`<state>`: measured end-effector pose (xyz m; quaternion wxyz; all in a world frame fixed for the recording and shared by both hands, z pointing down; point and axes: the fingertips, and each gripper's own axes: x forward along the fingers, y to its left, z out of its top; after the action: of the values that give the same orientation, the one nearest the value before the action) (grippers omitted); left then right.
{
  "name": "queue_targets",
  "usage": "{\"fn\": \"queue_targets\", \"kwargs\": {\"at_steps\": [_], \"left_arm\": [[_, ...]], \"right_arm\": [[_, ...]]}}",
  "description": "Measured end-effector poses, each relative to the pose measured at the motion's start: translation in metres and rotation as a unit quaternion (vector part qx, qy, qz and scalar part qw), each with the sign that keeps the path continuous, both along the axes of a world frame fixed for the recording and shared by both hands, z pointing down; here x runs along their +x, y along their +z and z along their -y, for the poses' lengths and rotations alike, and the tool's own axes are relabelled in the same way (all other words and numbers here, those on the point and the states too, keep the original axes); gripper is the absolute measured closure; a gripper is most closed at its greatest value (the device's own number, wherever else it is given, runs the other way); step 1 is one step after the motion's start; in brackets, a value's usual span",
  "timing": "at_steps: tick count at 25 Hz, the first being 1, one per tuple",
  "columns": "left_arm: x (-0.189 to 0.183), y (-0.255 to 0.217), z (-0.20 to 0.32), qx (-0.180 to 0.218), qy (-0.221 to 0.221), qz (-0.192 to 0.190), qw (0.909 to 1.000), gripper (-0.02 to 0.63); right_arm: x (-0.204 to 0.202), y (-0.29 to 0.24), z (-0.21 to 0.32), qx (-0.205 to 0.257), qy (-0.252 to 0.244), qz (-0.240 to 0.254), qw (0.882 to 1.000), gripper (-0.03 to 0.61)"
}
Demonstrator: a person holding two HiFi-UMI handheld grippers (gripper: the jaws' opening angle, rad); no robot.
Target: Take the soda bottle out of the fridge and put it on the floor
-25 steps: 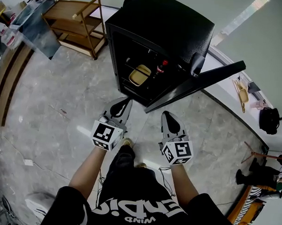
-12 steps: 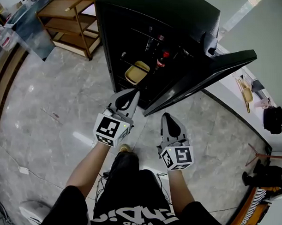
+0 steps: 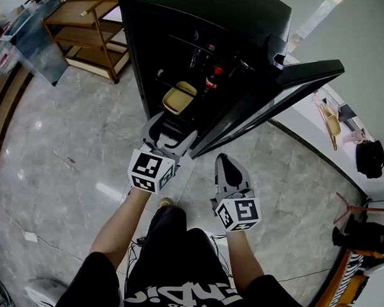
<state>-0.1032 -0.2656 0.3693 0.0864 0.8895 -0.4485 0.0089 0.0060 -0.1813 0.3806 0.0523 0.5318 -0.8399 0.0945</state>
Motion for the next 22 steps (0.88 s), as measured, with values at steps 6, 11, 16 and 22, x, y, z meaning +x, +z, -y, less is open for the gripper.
{"fn": "queue_targets", "kwargs": {"at_steps": [6,11,16,22], "left_arm": [[0.001,0.023,0.023,-0.004,-0.011,0.008,0.9999,0.224],[0.022,0.054,0.066,-0.006,-0.018,0.018,0.9997,0.218],[0.051,0.078,0.109,0.004,-0.007,0.035,0.9994,0.218],[0.090,0.108,0.165,-0.001,0.012,0.052,0.9986,0.219]], "right_arm": [[0.002,0.005,-0.001,-0.007,0.002,0.010,1.000,0.554],[0.010,0.016,0.000,-0.012,0.010,0.008,1.000,0.554],[0.017,0.025,0.000,-0.018,0.016,0.006,1.000,0.554],[0.026,0.039,0.002,-0.029,0.033,0.015,0.999,0.554]]}}
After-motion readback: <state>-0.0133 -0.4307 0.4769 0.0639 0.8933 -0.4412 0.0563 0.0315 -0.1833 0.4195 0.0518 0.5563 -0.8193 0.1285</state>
